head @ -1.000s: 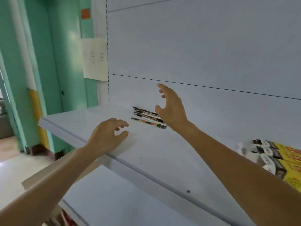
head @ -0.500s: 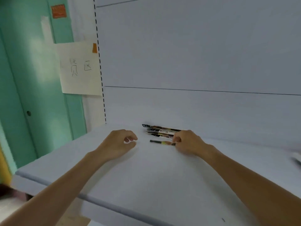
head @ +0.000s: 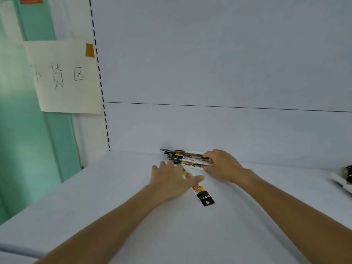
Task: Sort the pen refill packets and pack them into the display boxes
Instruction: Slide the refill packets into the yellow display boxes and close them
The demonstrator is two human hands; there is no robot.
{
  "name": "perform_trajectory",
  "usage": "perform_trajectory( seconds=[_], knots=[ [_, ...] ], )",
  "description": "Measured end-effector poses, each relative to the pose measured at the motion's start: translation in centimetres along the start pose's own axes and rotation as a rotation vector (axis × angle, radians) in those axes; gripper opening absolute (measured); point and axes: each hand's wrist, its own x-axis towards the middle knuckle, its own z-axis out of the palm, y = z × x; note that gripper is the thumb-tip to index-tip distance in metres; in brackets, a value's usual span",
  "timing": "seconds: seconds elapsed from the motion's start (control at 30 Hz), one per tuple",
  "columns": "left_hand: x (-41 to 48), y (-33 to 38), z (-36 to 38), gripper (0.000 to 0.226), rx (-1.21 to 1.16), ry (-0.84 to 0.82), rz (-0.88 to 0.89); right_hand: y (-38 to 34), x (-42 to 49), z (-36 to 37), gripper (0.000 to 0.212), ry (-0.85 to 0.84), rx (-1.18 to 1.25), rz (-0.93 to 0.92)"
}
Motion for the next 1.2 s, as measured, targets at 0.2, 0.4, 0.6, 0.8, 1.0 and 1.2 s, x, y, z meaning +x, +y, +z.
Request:
perform_trajectory(
  seconds=[0.2,0.4,0.6,0.8,1.0,1.2],
  knots=[
    [-0.1,-1.4,-1.4,0.041,-0.119,-0.041,0.039,-0.6,0.0,-1.3,0.011,0.059,-0.034,0.022],
    [-0.3,-7.0,-2.9,0.039,-0.356,-0.216,0.169,-0.5,-0.9,-1.0,0.018,0.079,-0.088,0.065],
    [-1.5,-7.6,-2.5,0.043,-0.334,-0.123,0.327,-1.2,-1.4,-1.0,0.008,0.146,0.112,0.053],
    [-1.4,-8.0,-2.6,0.024,-0.487,0.239,0.219,-3.6,-1.9,-1.7,0.041,0.171,0.416,-0.091],
    [-1.8,-9.1,-3.4,0.037,-0.414,0.460,0.128,-6.6,-1.7,-1.7,0.021,0.026,0.337,-0.180],
    [-2.8,-9.2,-1.8,0.025,-0.219,0.036,0.295,-8.0,-1.9,-0.1,0.024,-0.102,0.306,-0.173]
  ],
)
